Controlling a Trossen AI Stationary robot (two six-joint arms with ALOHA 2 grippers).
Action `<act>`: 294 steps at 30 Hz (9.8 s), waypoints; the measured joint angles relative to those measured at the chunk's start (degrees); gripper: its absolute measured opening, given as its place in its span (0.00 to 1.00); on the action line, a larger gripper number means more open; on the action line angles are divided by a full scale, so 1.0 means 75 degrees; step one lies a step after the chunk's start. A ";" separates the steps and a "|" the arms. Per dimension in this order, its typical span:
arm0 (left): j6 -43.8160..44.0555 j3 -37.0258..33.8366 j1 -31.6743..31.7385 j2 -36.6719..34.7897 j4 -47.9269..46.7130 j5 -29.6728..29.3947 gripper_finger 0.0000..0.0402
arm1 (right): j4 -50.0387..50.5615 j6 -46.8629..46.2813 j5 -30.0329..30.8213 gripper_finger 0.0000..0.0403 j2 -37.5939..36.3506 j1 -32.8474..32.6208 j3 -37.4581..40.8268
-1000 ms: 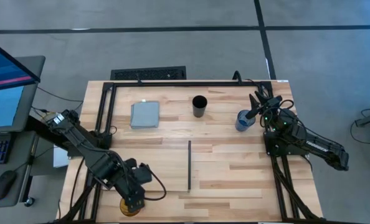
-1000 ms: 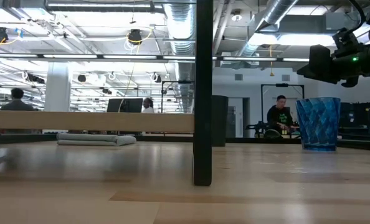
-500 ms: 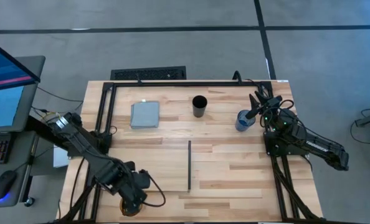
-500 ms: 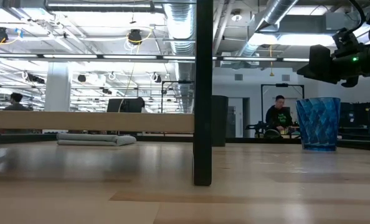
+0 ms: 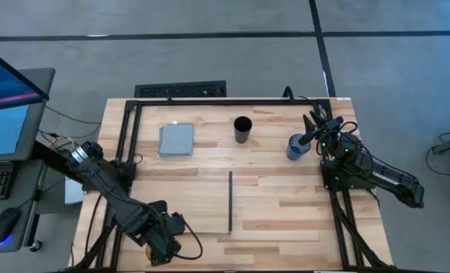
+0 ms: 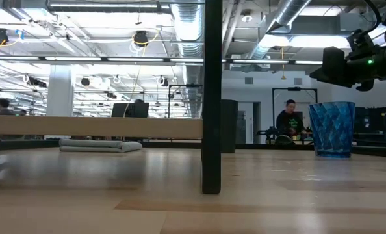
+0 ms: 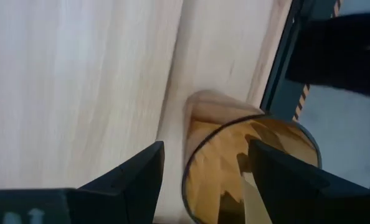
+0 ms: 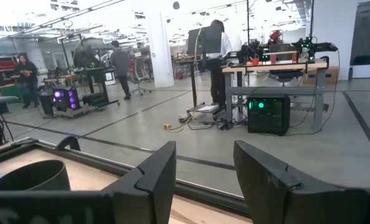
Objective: Stack small to large cups/mugs on shelf
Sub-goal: Put the brown cup on the shelf, then put the black cup on the shelf
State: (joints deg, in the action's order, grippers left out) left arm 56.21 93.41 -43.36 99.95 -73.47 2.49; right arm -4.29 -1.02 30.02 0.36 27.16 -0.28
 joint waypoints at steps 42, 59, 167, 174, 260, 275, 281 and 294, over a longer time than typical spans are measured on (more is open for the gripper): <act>0.0238 -0.0627 -0.0133 -0.0135 -0.0157 0.0549 0.01 | -0.0003 0.0006 0.0003 0.45 0.0160 0.0000 -0.0002; 0.3358 -0.0726 0.0657 -0.2531 -0.2103 0.0222 0.00 | -0.0003 0.0000 0.0000 0.45 0.0157 0.0000 -0.0001; -0.3034 -0.0504 -0.0279 -0.5544 0.0594 -0.9566 0.43 | 0.1016 -0.1016 -0.2827 0.45 0.0166 -0.0187 -0.1239; -0.2902 -0.0504 -0.1552 -0.6095 0.0101 -1.0162 0.43 | 0.1017 -0.1021 -0.2829 0.45 0.0166 -0.0187 -0.1371; -0.7876 -0.8970 0.5741 -1.0452 0.8713 -0.2417 0.43 | -0.0846 -0.3864 -0.2833 0.45 0.2075 -0.0175 -0.1389; -0.8026 -1.0055 0.7821 -1.0796 1.0324 -0.1902 0.43 | -0.2058 -0.3851 -0.2899 0.45 0.3445 -0.0191 -0.1386; -0.7871 -1.0589 0.8331 -1.1533 1.0398 -0.1991 0.43 | -0.3188 -0.3457 -0.3518 0.45 0.4241 -0.0513 -0.1396; -0.7553 -1.1342 0.8796 -1.3301 0.9906 -0.1861 0.43 | -0.2326 -0.1920 -0.3806 0.45 0.6672 -0.1261 -0.3676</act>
State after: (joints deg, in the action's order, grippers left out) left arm -0.43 8.34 22.61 0.19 0.82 -11.47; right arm -21.74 -15.42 1.48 50.40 17.70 -27.85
